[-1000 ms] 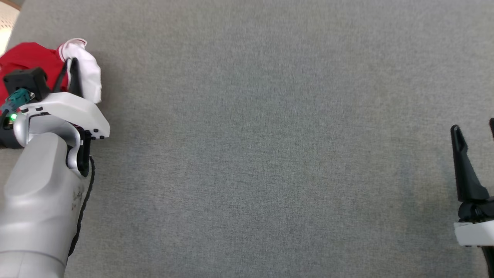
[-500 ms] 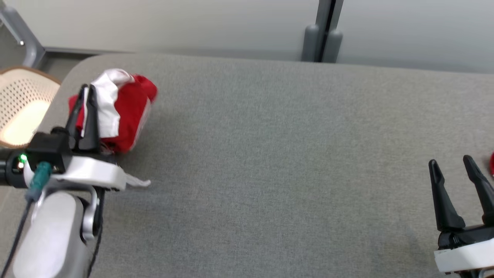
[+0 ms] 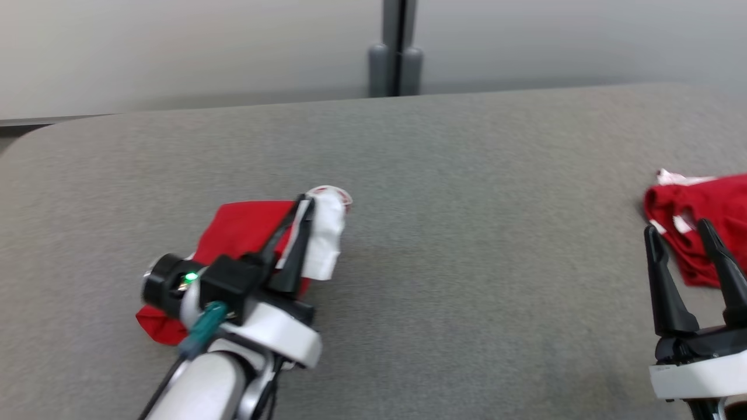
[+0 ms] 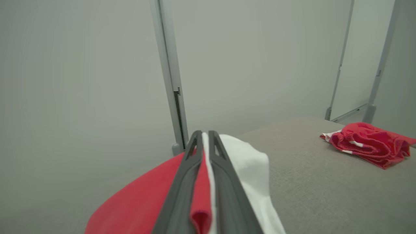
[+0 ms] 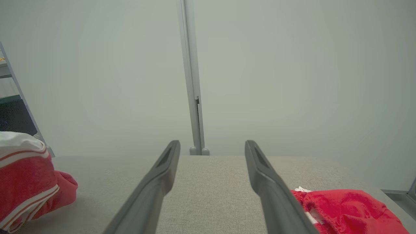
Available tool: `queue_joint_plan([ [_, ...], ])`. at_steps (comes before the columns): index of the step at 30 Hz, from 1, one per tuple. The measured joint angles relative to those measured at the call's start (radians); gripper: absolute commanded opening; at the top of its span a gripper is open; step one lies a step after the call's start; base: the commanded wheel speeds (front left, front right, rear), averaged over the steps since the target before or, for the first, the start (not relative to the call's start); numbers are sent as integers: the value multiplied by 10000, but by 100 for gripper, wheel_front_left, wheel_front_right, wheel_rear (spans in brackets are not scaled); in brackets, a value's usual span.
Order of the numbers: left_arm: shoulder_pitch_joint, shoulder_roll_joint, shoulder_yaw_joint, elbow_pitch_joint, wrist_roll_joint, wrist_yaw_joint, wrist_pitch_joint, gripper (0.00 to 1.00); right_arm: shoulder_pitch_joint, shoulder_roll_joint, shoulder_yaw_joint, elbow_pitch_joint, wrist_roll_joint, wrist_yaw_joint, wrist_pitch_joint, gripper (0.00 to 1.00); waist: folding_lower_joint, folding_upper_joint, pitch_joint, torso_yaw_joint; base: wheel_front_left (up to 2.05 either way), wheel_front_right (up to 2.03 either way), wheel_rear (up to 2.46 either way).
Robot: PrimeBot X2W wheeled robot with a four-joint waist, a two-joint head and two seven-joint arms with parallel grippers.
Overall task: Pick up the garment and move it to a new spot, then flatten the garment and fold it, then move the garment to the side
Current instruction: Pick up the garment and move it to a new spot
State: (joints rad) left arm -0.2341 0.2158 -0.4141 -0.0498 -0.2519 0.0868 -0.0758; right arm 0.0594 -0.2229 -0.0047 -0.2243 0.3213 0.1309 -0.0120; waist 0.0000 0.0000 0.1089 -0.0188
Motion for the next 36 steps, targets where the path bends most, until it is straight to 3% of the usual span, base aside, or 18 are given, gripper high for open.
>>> queue_joint_plan([
  [9, -1998, -1315, -1822, 1668, 146, -1152, 121, 0, -615, 176, 219, 614, 301, 0, -596, 100, 0, 0, 827, -1982, 0, 0, 0],
  [20, -3299, -1615, -2754, 4869, -54, -1515, 569, 0, -994, 499, 476, 1689, 596, 0, -1354, 100, 0, 0, 2183, -3811, 0, 0, 0],
  [21, -3314, -1622, -2794, 4930, -65, -1559, 479, 36, -1001, 504, 443, 1764, 602, 0, -1383, 100, 0, 0, 2254, -3839, 0, 0, 0],
  [22, -3337, -1638, -2828, 4995, -88, -1563, 443, 100, -992, 512, 424, 1827, 600, -2, -1392, 100, 0, 0, 2278, -3822, 0, 0, 0],
  [26, -3210, -1624, -2696, 4769, -263, -1358, -159, 100, -970, 508, 456, 1944, 554, 0, -1386, 100, 0, 0, 2080, -3640, 0, 0, 0],
  [30, -2687, -1517, -2142, 3942, -518, -815, -932, 100, -848, 393, 470, 1829, 479, 0, -1335, 100, 0, 0, 1687, -3221, 0, 0, 0],
  [36, -1560, -907, -869, 2704, -1057, 81, -1555, 100, -660, 198, 445, 1586, 355, 0, -1007, 100, 0, 0, 1024, -2519, 0, 0, 0],
])
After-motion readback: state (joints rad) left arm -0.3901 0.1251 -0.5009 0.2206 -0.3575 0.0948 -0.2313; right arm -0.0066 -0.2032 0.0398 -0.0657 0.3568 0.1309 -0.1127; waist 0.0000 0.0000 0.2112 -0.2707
